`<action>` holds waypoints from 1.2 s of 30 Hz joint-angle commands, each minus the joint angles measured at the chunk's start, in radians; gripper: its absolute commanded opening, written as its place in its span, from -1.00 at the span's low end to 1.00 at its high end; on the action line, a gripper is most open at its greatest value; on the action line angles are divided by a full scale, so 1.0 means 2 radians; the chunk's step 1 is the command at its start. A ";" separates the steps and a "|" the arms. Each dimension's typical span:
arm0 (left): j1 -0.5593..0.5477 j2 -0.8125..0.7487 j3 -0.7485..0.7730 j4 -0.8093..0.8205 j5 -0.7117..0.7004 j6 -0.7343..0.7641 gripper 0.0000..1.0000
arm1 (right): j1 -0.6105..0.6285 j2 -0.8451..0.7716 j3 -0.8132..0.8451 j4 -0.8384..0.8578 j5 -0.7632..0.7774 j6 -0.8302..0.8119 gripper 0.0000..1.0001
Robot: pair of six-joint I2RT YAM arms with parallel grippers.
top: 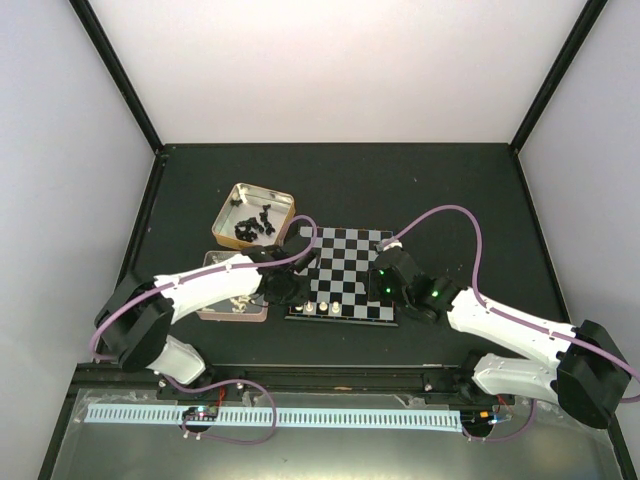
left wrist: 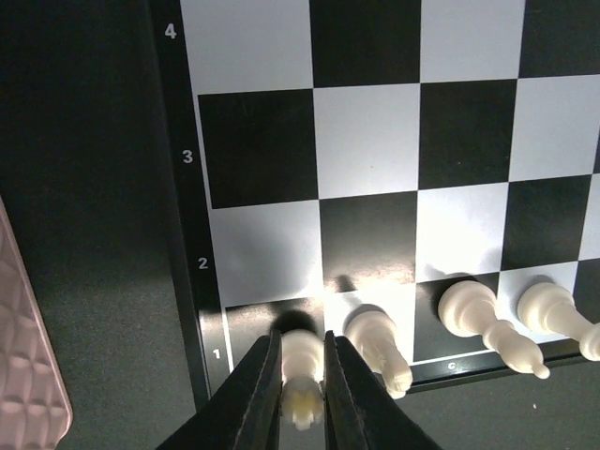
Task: Set up the chess pieces on the board
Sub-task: Place the chess piece on the chessboard.
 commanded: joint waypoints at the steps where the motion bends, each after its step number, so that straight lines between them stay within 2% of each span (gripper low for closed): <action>1: -0.005 0.006 0.021 -0.011 -0.009 -0.008 -0.70 | -0.001 -0.003 -0.007 0.009 0.014 0.006 -0.47; 8: -0.004 0.016 0.021 -0.015 -0.015 -0.006 -0.68 | -0.001 -0.003 -0.008 0.010 0.013 0.006 -0.47; 18: -0.004 0.017 0.021 -0.007 0.006 0.001 -0.55 | -0.001 -0.002 -0.007 0.010 0.012 0.004 -0.47; 36: -0.004 0.035 0.027 -0.033 -0.015 0.003 -0.60 | -0.001 -0.001 -0.008 0.013 0.010 0.004 -0.47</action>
